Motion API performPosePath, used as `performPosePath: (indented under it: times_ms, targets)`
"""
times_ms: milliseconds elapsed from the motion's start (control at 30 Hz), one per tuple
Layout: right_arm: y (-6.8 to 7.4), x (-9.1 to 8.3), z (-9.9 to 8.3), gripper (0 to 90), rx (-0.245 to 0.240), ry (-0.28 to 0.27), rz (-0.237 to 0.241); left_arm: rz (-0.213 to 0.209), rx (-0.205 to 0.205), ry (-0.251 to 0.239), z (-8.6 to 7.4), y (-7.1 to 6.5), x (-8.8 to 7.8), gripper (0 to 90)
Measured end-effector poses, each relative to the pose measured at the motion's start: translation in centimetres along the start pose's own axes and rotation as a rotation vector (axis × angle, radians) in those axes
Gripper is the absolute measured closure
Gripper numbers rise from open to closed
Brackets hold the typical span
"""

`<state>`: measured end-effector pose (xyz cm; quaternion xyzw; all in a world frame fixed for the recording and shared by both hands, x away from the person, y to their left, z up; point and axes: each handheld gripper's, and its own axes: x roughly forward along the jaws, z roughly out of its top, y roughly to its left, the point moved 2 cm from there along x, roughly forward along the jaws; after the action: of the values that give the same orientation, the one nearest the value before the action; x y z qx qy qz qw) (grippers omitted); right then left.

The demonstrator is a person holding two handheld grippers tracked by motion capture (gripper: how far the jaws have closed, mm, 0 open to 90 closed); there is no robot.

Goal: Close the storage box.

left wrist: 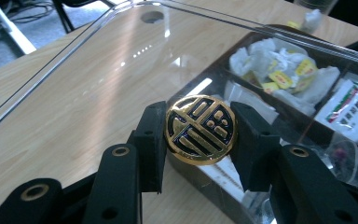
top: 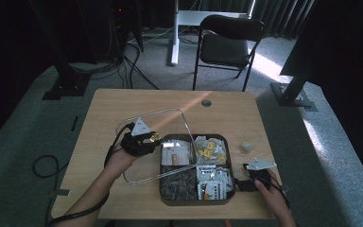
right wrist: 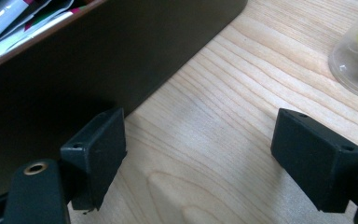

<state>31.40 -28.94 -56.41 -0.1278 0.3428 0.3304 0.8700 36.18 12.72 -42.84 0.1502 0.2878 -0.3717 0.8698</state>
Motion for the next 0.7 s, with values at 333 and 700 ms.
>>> performPosePath:
  times_ms: [333, 700]
  targets:
    - [0.0, 0.0, 0.0, 17.3, 0.000, 0.000, 0.001, -0.055, 0.044, 0.007, 0.7, -2.2, 1.4, 58.9]
    - [0.1, -0.1, -0.1, 17.4, 0.000, -0.001, 0.001, -0.104, 0.076, 0.013, 1.6, -4.1, 2.9, 58.8]
